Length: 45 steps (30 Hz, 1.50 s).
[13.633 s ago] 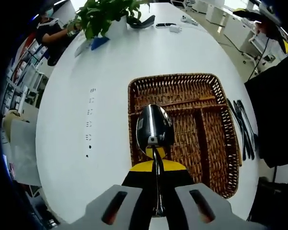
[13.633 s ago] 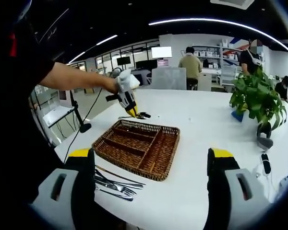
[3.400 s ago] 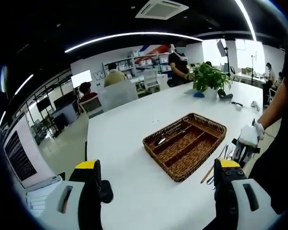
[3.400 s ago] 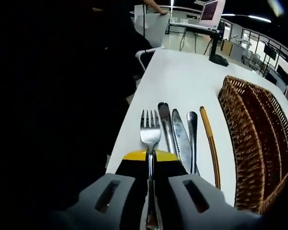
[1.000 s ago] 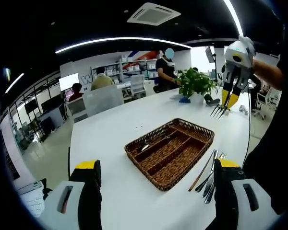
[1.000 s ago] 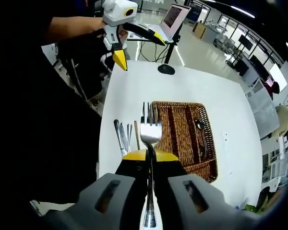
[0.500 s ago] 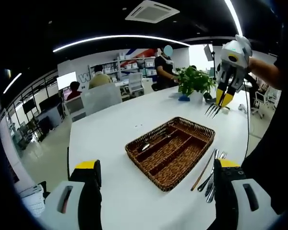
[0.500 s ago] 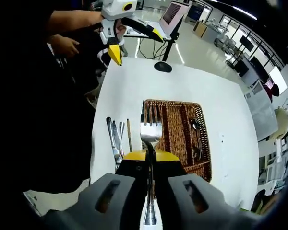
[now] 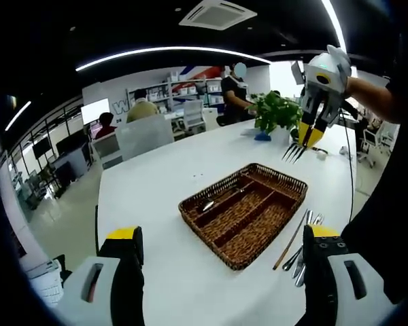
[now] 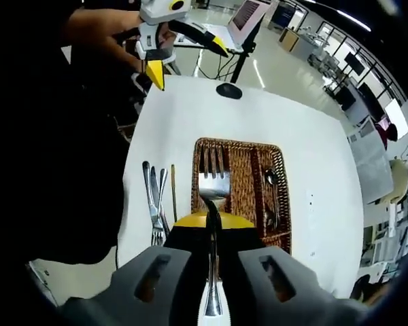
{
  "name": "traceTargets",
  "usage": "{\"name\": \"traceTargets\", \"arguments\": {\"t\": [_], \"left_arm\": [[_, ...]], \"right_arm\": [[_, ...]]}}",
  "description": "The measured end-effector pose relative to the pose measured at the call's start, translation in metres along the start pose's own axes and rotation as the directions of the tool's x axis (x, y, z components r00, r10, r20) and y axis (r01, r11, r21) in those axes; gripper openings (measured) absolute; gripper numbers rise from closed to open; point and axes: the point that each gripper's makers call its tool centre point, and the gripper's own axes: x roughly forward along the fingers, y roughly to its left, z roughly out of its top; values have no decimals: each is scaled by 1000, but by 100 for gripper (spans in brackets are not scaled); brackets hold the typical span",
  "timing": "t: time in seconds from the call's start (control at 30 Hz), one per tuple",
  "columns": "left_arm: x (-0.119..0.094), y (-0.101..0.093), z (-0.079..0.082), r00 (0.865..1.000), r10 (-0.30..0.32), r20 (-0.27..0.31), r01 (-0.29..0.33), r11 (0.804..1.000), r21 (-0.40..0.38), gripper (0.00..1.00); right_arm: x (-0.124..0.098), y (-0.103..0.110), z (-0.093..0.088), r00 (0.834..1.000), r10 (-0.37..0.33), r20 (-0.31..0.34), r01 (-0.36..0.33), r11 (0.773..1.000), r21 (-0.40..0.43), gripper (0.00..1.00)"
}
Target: Arrange the knives, forks, and spoons in their matching storage slots by inserting each utensil handle-first until every utensil is classified and aligned in the correct compartment
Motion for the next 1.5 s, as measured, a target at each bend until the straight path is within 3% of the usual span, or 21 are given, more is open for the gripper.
{"name": "traceTargets", "arguments": {"t": [1.5], "left_arm": [[4, 19, -15, 998, -48, -34, 49, 999, 4, 99]], "right_arm": [[39, -79, 16, 996, -39, -83, 32, 996, -78, 0]]}}
